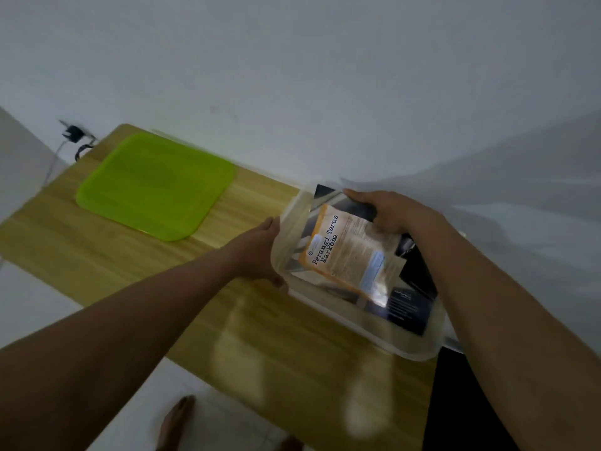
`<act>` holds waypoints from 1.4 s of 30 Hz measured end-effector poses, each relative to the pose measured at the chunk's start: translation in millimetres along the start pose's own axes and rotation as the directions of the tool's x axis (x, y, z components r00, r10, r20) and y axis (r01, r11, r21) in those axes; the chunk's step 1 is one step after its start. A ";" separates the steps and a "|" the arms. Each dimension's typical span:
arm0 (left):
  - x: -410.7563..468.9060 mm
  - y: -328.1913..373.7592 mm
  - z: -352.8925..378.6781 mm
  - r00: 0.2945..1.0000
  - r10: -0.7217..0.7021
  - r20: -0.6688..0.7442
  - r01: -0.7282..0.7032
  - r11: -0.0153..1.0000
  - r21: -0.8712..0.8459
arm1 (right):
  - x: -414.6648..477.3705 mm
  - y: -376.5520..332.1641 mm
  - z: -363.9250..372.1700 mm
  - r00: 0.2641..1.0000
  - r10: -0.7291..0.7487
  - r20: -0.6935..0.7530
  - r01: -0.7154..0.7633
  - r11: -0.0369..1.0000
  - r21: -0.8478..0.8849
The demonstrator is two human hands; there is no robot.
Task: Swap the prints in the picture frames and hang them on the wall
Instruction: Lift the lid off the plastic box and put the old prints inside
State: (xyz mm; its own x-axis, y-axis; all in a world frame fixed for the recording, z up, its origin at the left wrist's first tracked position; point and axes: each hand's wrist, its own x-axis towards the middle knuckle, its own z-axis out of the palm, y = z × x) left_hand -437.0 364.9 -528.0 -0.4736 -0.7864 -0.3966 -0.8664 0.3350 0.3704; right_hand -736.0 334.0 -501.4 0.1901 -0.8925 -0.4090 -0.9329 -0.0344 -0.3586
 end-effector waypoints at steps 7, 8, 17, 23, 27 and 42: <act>2.5 -2.5 -3.4 0.999 -0.045 0.008 0.045 0.998 0.043 | 8.0 -1.0 22.9 0.998 -0.025 0.050 0.030 0.994 -0.105; 2.6 -2.7 -3.1 0.999 -0.049 0.008 0.049 0.998 0.048 | 8.1 -0.1 26.2 0.998 -0.029 0.047 0.034 0.994 -0.105; 3.4 5.6 -7.0 0.996 -0.070 0.052 0.065 0.995 0.079 | -8.8 5.6 42.4 0.991 0.002 -0.136 -0.011 0.998 -0.067; 1.1 6.7 -9.6 0.996 -0.071 0.057 0.068 0.996 0.049 | -25.3 -4.3 48.5 0.990 0.017 -0.142 -0.022 0.999 -0.035; -7.3 -0.1 -19.5 1.000 -0.011 0.006 0.012 0.999 -0.038 | -36.7 -29.1 44.1 0.986 0.039 -0.164 -0.048 0.998 -0.051; -59.8 -225.9 -129.5 0.963 -0.039 -0.266 0.018 0.996 -0.084 | 42.7 -265.8 46.6 0.951 0.163 -0.264 -0.176 0.984 -0.025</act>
State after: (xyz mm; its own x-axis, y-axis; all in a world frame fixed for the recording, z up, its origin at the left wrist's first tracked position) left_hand -192.4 269.0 -479.2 -0.3799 -0.9087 -0.1730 -0.8583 0.2766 0.4323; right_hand -465.7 326.0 -462.7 -0.0524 -0.9727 -0.2259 -0.9590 0.1121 -0.2603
